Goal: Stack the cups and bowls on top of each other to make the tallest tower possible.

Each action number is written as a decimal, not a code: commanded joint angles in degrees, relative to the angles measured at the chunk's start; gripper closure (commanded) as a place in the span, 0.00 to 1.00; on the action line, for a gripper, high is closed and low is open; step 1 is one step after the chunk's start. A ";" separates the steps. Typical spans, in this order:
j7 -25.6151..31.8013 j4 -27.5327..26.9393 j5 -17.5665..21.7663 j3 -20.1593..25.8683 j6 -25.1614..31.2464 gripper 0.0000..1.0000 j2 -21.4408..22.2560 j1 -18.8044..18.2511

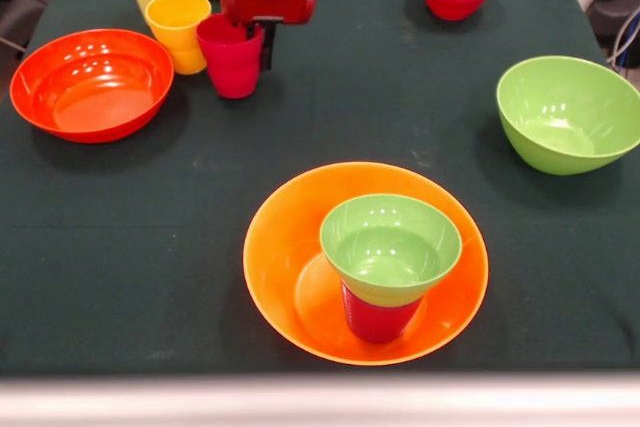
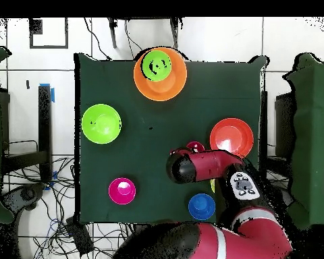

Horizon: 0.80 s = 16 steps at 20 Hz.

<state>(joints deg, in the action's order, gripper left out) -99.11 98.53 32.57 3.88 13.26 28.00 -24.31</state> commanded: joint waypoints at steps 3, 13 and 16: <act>1.96 10.56 -6.86 9.20 15.80 1.00 10.34 -3.63; 2.95 6.56 -10.73 10.53 25.93 1.00 13.87 -3.17; 2.70 5.79 -11.36 11.61 25.77 1.00 13.90 -3.35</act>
<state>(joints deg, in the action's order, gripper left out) -99.11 105.95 23.94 8.07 33.52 40.66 -28.06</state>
